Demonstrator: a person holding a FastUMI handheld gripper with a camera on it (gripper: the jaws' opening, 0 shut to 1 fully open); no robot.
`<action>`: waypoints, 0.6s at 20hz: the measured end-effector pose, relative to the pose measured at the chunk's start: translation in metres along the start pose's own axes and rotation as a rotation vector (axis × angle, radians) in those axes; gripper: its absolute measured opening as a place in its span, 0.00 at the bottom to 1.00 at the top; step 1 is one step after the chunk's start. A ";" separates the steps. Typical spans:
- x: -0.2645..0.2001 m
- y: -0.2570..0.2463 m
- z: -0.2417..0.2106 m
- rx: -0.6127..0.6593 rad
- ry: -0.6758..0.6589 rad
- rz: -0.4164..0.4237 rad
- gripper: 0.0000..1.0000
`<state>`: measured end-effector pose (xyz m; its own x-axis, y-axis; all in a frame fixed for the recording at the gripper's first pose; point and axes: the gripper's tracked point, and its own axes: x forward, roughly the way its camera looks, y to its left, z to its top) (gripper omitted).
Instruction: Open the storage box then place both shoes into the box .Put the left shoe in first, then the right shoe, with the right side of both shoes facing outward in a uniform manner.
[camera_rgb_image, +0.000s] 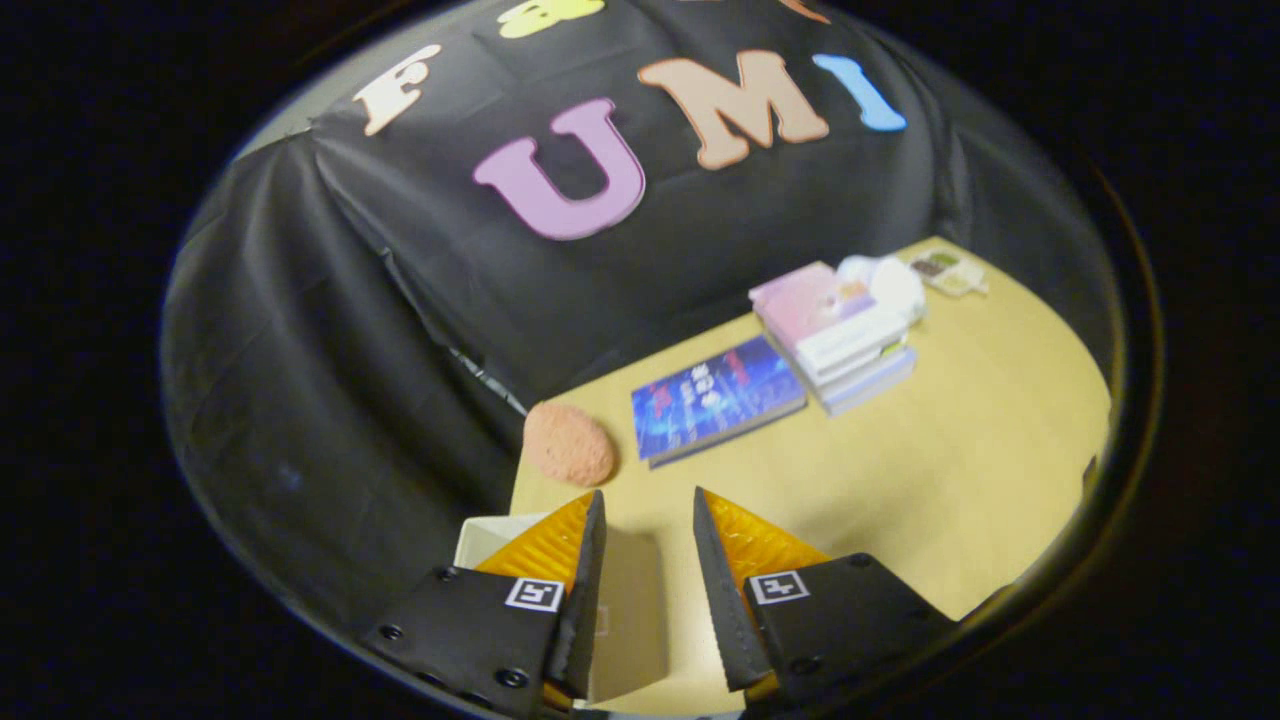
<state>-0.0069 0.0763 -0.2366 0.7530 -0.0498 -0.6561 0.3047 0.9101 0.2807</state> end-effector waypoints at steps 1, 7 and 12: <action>-0.004 -0.007 0.019 -0.024 -0.054 -0.011 0.53; -0.039 -0.054 0.131 -0.166 -0.348 -0.097 0.53; -0.079 -0.082 0.203 -0.256 -0.535 -0.156 0.52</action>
<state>0.0274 -0.0784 -0.0656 0.9192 -0.3299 -0.2149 0.3353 0.9420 -0.0117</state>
